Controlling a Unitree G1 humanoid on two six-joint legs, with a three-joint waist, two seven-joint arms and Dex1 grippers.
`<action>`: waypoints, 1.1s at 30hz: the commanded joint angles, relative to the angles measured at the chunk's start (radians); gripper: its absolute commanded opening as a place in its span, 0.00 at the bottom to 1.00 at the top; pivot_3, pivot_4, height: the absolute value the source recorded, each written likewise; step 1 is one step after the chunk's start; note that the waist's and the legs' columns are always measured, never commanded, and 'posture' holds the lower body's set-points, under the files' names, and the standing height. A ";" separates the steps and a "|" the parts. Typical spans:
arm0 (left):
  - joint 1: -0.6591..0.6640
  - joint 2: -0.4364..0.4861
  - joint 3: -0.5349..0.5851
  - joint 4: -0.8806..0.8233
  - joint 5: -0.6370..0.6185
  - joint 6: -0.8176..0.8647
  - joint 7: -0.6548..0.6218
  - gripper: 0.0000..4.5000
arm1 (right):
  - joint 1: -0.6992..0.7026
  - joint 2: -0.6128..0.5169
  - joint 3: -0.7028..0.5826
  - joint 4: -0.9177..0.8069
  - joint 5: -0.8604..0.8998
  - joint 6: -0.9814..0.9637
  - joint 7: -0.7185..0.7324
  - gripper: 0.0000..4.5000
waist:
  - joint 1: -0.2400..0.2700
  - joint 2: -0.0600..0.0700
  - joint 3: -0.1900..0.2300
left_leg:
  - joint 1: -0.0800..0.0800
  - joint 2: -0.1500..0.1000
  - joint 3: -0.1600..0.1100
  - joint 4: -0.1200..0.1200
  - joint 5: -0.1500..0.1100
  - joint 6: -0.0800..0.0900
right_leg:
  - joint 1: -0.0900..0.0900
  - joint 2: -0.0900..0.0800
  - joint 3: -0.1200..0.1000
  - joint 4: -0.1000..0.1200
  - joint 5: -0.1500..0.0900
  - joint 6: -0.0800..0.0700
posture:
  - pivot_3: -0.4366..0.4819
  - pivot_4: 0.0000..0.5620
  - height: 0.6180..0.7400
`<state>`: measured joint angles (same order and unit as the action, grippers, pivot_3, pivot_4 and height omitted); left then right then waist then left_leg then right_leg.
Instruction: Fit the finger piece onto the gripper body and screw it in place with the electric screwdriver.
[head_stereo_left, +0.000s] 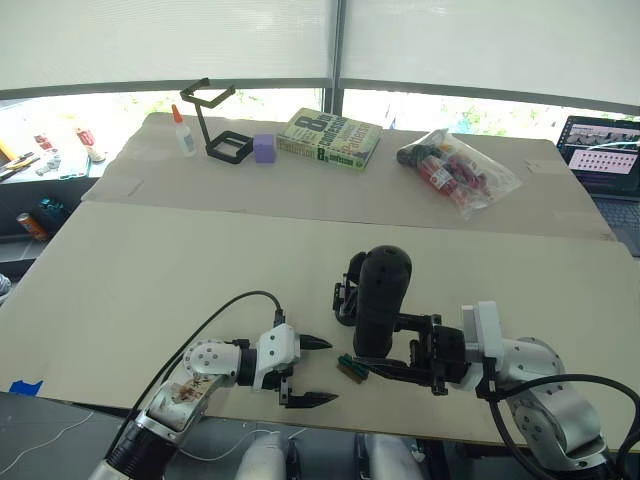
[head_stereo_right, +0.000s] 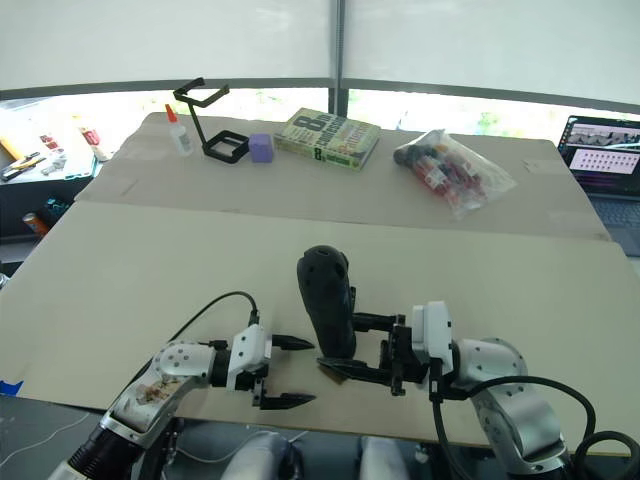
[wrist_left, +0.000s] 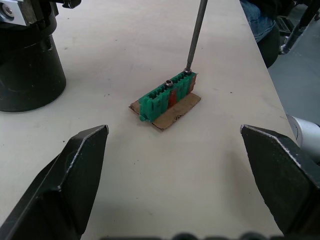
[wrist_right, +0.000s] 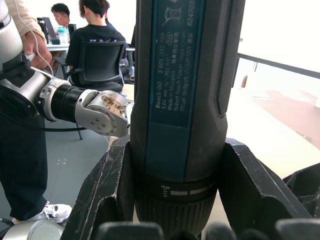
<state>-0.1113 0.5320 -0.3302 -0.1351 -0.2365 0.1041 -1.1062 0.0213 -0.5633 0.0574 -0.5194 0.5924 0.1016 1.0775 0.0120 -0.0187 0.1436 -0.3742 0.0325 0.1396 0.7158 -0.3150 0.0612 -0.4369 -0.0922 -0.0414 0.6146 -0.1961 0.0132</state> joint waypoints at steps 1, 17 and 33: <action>0.008 -0.008 -0.004 0.006 -0.003 -0.017 -0.005 1.00 | 0.002 -0.006 -0.032 -0.025 0.026 -0.011 -0.004 0.43 | 0.000 0.000 0.000 | 0.000 0.000 0.000 0.000 0.000 0.000 | 0.000 0.000 0.000 0.000 0.000 0.000 | 0.48 0.27 1.00; 0.007 -0.012 -0.006 0.024 0.002 -0.034 -0.009 1.00 | 0.010 -0.007 -0.021 -0.015 0.011 -0.012 -0.002 0.43 | 0.001 0.000 0.000 | 0.001 0.000 0.000 0.000 0.000 0.000 | 0.001 0.000 0.000 0.000 0.000 0.000 | 0.48 0.27 1.00; 0.010 -0.018 -0.009 0.038 0.005 -0.048 -0.007 1.00 | -0.003 -0.007 -0.010 -0.010 -0.008 -0.012 -0.003 0.43 | 0.001 0.001 0.000 | 0.002 0.000 0.000 0.000 -0.001 0.001 | 0.002 -0.001 0.000 0.000 0.000 0.000 | 0.48 0.27 1.00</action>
<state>-0.1102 0.5211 -0.3298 -0.1086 -0.2363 0.0631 -1.1129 0.0239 -0.5633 0.0578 -0.5194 0.5829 0.1011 1.0748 0.0129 -0.0181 0.1431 -0.3717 0.0325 0.1395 0.7156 -0.3158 0.0626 -0.4346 -0.0928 -0.0414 0.6144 -0.1961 0.0131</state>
